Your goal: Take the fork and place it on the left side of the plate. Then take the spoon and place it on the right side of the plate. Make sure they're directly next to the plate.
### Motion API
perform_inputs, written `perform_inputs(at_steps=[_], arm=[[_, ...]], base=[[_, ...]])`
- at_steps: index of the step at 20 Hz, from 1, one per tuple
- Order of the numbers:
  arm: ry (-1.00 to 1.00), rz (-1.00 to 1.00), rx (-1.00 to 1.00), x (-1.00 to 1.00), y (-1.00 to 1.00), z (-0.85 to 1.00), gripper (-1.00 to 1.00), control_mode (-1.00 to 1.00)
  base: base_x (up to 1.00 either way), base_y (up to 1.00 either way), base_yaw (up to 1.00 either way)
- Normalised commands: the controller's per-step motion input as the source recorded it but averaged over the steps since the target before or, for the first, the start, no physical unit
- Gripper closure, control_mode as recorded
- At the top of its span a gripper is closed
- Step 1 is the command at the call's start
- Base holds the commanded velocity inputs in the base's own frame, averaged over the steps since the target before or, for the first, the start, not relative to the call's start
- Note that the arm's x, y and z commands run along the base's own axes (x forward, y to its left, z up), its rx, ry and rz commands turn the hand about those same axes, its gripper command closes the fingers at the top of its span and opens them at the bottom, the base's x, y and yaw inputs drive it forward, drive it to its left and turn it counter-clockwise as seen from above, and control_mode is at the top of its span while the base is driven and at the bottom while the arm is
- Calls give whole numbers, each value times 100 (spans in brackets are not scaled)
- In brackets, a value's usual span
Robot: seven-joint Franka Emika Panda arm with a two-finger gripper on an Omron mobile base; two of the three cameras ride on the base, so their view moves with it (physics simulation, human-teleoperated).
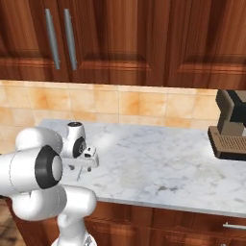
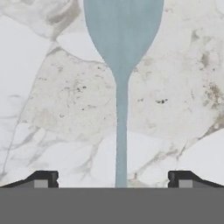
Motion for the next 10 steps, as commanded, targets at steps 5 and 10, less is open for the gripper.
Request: perform_inputs(at_steps=[5,10], arm=[[-25,0,0,-16,0,-60,100,-100],[-36,0,4,-26,0,-60,100,-100]], base=[[0,0,0],[0,0,0]])
